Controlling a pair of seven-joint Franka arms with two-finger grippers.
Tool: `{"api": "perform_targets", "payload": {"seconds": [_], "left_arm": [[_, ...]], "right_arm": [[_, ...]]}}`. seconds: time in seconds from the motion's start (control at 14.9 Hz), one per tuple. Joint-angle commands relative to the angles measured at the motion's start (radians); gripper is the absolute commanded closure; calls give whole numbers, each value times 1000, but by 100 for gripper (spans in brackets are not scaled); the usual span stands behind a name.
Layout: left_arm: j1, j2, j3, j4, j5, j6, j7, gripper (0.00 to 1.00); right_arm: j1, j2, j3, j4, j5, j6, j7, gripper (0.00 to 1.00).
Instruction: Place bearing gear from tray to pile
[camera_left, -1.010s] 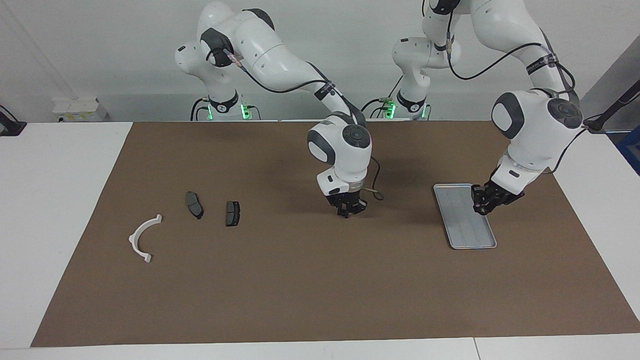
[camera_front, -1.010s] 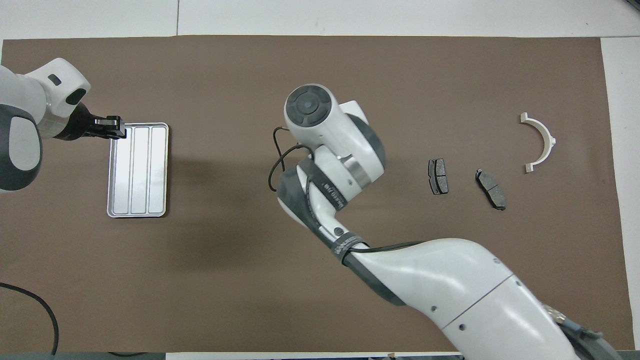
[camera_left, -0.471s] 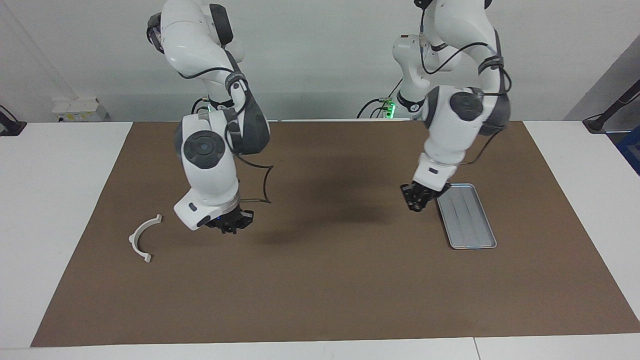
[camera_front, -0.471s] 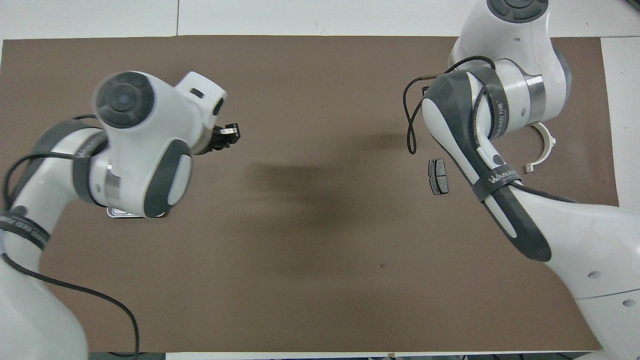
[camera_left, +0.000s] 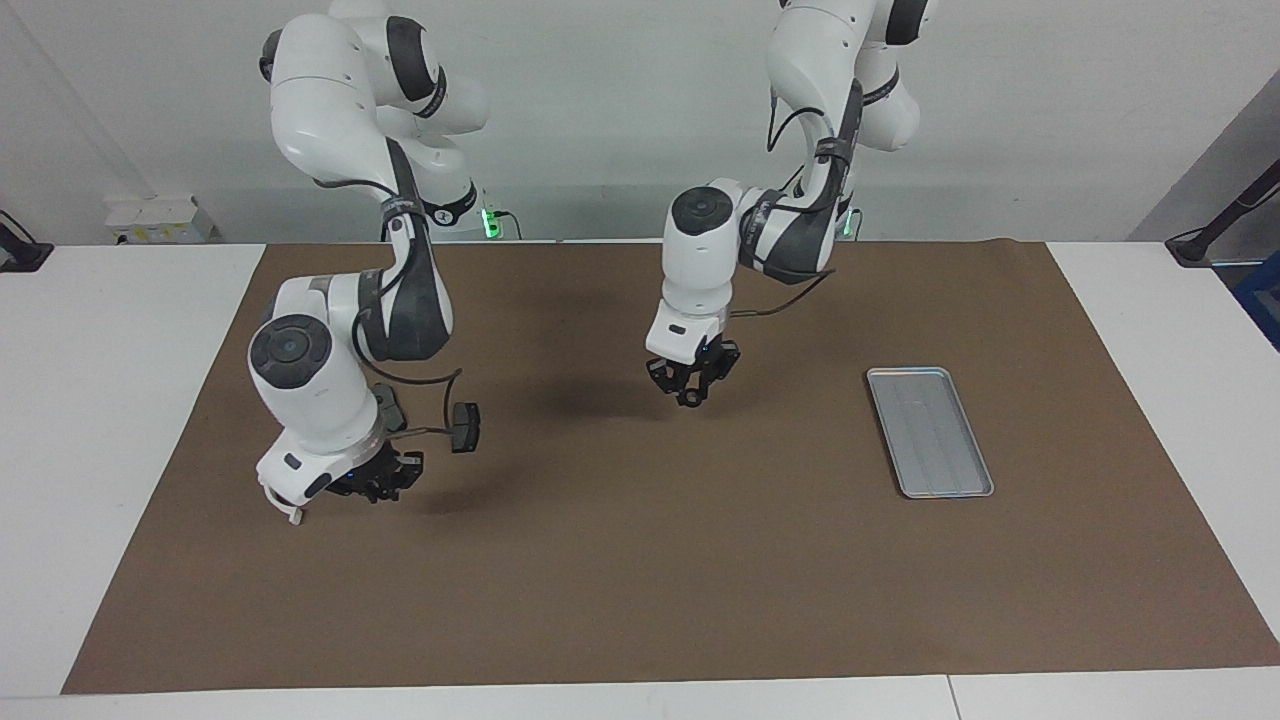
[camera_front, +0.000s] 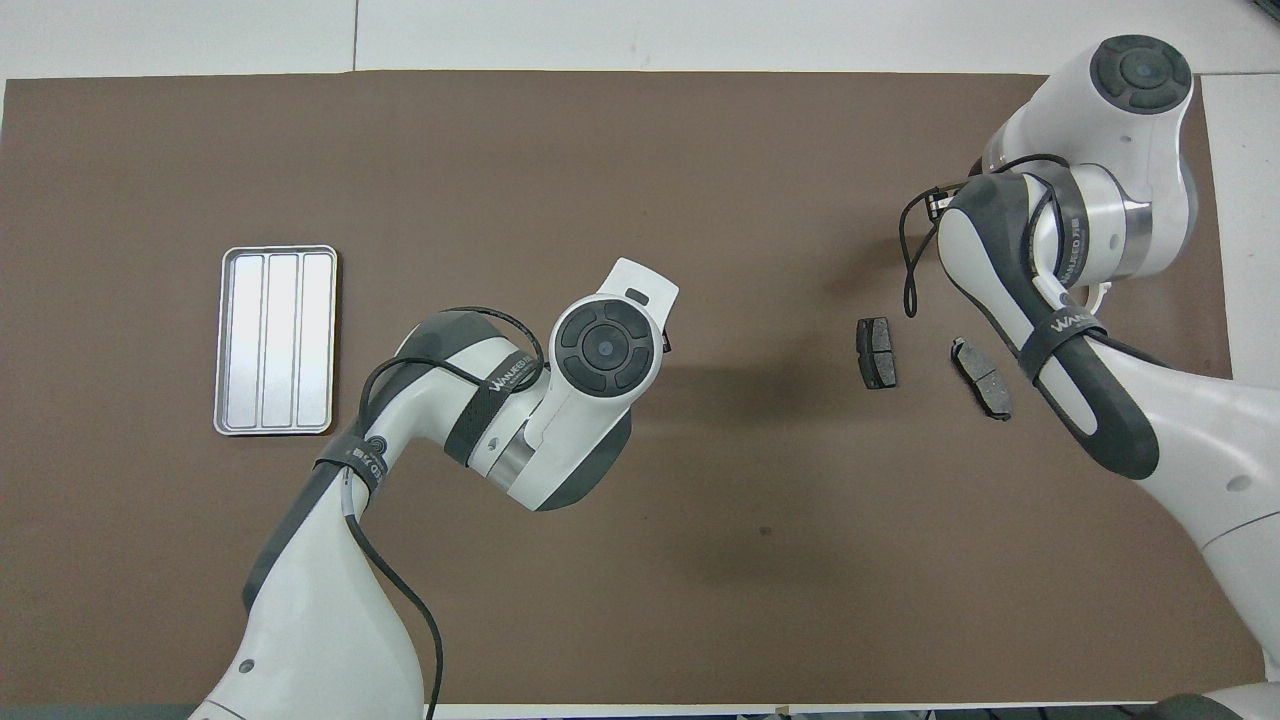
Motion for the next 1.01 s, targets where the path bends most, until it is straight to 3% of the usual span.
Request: {"api": "perform_targets", "payload": {"seconds": [0.0,0.2,0.47,0.54,0.61,0.67,0.74,0.81,0.94], "left_arm": [[-12,15,16,-21,21,69,-30,100],[-23,18,16,-53,21,124,-31,100],[-23,20,16,-84,21,167,-31,100],[-23,21,16,-90,21,183,-31,100],[-23,26,16,-95,21,193,-31,100],[-21,26,16,-95,21,194,-30,90],[-21,26,17,-95,21,187,-25,38],[-17,25,19,-89,21,177,-17,0],[2,22,17,-63,22,134,-1,0]], "right_arm": [[-26,-13,18,-100,5,127,-26,100],[-29,1,16,-131,6,198,-26,100],[-28,1,16,-131,6,195,-23,100],[-28,1,16,-131,8,190,-18,58],[-26,1,18,-131,8,192,-15,7],[-26,-1,17,-128,7,184,-15,0],[-22,-5,16,-128,6,176,-15,0],[-19,-11,16,-128,6,167,-15,0],[-9,-37,18,-119,5,111,-14,0]]}}
